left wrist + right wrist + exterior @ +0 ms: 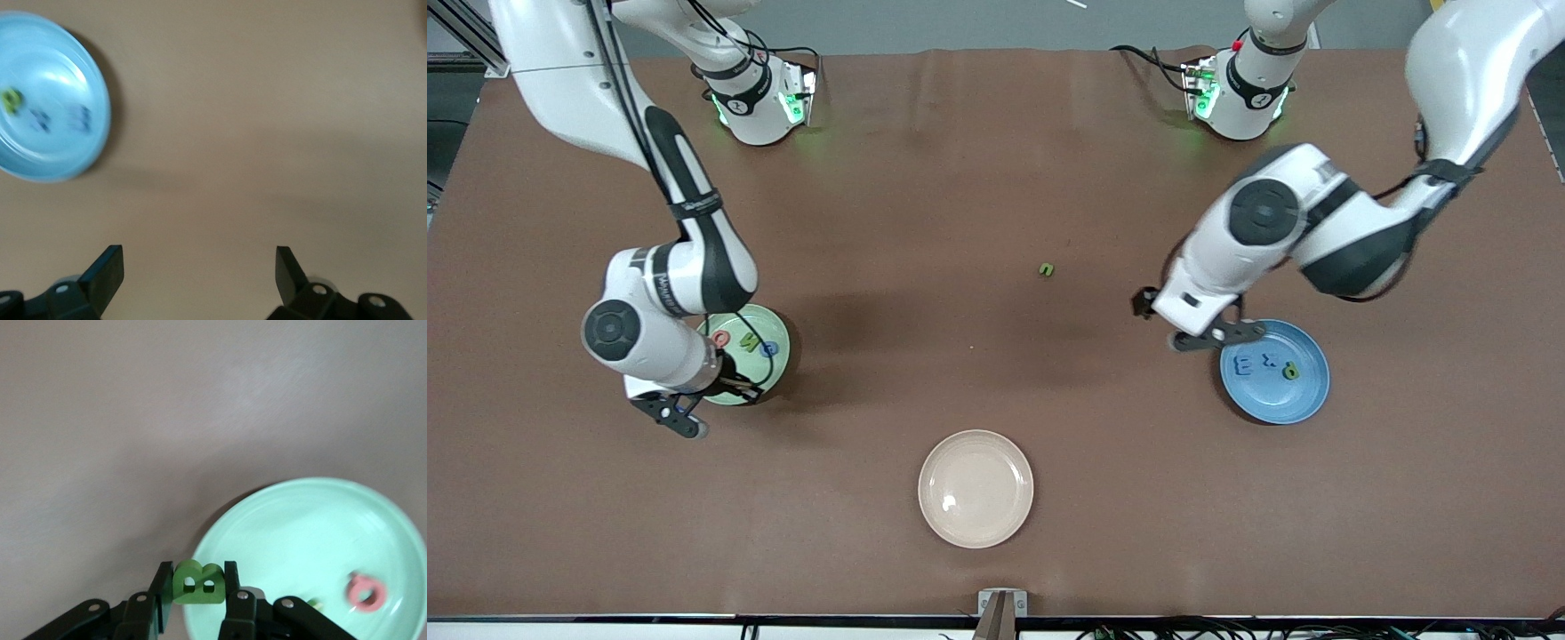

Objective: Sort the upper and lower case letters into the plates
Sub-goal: 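Place the green B in the green plate with the right gripper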

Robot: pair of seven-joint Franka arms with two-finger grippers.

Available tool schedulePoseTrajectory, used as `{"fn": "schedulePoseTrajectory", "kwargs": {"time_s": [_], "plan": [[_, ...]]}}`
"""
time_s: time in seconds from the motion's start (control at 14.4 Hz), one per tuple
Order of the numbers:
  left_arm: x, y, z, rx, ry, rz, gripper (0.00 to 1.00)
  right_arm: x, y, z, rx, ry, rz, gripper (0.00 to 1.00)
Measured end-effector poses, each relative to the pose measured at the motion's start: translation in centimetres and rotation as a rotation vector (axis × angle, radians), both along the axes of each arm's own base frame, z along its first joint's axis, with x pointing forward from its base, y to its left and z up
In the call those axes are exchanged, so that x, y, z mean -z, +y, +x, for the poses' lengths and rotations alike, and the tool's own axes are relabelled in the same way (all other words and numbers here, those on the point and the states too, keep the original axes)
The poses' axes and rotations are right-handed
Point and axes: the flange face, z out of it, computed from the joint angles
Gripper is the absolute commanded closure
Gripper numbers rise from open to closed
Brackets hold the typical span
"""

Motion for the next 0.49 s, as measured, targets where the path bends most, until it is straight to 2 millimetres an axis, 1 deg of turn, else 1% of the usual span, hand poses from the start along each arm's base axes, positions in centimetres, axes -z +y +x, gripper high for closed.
{"fn": "schedulePoseTrajectory", "kwargs": {"time_s": [0.07, 0.14, 0.28, 0.49], "plan": [[0.1, -2.4, -1.4, -0.024, -0.001, 0.007, 0.00, 0.3, -1.2, 0.0, -0.015, 0.005, 0.001, 0.99], [0.3, -4.3, -2.6, -0.038, 0.000, 0.014, 0.00, 0.6, -2.0, -0.1, -0.030, 0.011, 0.001, 0.99], [1.4, -7.1, -4.5, -0.019, 0.013, 0.027, 0.00, 1.4, -3.1, -0.6, -0.055, 0.026, 0.003, 0.99], [4.1, -11.5, -7.8, 0.066, 0.039, 0.041, 0.00, 3.4, -4.8, -1.9, -0.073, 0.029, 0.003, 0.99]]}}
